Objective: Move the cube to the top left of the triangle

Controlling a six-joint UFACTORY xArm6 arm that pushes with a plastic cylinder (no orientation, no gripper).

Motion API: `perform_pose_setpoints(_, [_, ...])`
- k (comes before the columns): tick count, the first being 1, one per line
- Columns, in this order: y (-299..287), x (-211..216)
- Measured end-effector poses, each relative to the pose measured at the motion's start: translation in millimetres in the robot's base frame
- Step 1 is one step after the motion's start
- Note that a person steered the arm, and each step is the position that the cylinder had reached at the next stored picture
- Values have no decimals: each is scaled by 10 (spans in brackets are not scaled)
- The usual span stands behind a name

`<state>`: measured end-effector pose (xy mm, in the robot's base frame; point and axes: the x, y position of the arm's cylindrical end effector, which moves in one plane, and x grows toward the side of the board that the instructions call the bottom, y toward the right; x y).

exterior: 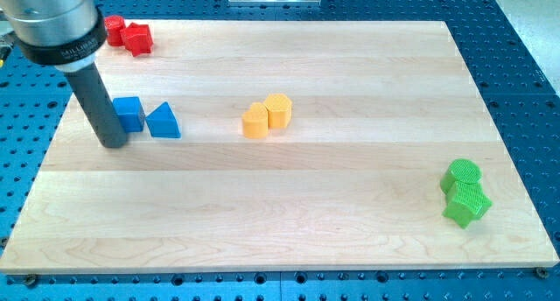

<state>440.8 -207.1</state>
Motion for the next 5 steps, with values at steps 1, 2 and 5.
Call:
perform_pose_setpoints(1, [924,-210])
perform_pose_setpoints(2, [992,-305])
perform_pose_setpoints(5, [-121,-145])
